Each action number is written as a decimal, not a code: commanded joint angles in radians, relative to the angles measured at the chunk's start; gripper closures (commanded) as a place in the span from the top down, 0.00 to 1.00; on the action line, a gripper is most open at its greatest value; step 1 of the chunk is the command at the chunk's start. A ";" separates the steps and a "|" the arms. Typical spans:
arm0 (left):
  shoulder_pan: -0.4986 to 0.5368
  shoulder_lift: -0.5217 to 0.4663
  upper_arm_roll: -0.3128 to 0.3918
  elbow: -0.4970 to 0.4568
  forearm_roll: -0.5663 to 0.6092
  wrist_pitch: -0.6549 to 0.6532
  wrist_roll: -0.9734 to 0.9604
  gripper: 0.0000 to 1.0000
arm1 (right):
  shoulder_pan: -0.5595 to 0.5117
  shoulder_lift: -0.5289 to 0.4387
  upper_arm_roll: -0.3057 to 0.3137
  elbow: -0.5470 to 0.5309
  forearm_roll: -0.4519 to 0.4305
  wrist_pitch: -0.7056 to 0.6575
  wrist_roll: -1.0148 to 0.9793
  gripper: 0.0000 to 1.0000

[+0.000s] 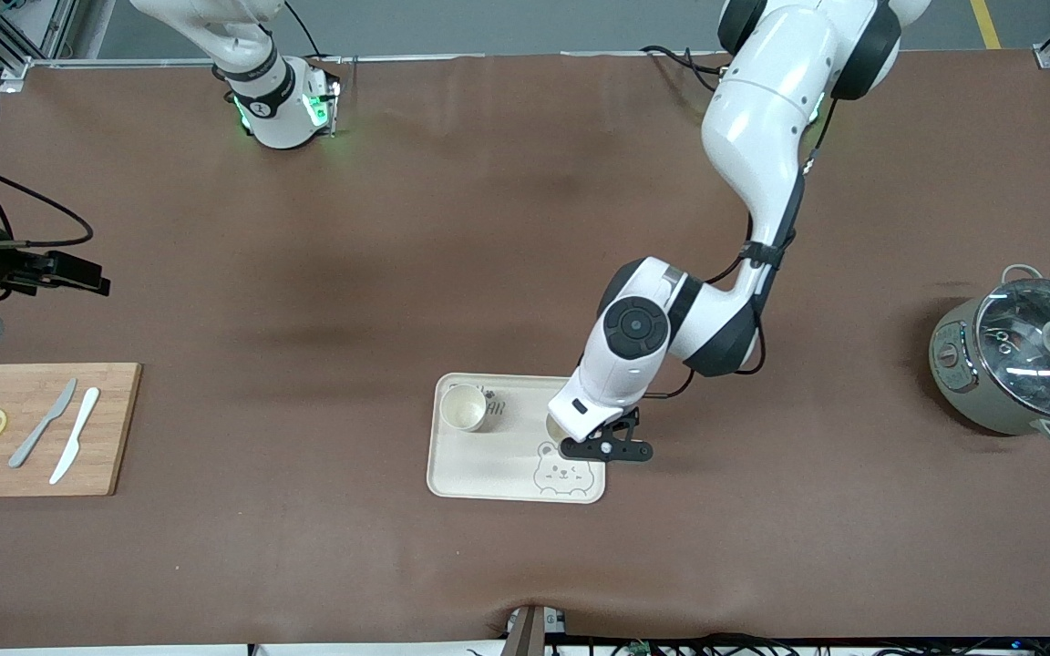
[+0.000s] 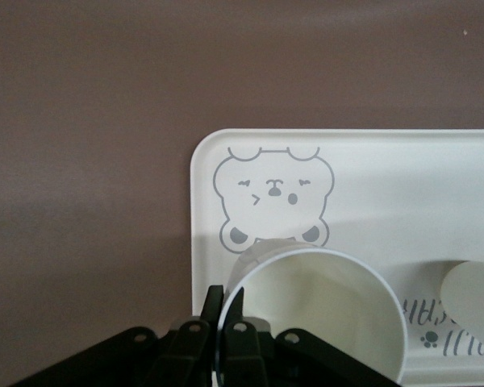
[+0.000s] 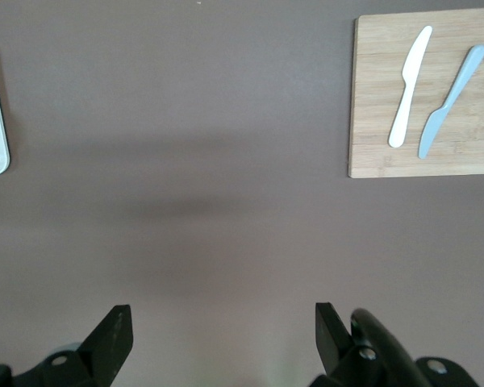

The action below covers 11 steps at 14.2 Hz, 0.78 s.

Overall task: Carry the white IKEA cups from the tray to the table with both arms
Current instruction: 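Lift the cup with the left gripper while the right gripper reaches out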

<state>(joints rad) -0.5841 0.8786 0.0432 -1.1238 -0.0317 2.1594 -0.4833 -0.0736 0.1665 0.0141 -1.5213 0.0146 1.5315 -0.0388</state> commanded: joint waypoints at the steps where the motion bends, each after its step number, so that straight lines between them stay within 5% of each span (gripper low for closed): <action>1: 0.012 -0.171 0.000 -0.184 -0.020 -0.012 0.055 0.00 | -0.009 0.028 0.007 0.018 0.004 -0.005 0.003 1.00; 11: 0.104 -0.585 -0.008 -0.629 -0.022 -0.006 0.264 0.00 | 0.003 0.087 0.012 0.021 0.008 -0.004 0.014 1.00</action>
<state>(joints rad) -0.5104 0.3973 0.0425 -1.6264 -0.0323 2.1373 -0.2870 -0.0729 0.2518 0.0171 -1.5209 0.0164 1.5303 -0.0381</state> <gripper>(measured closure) 0.965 0.000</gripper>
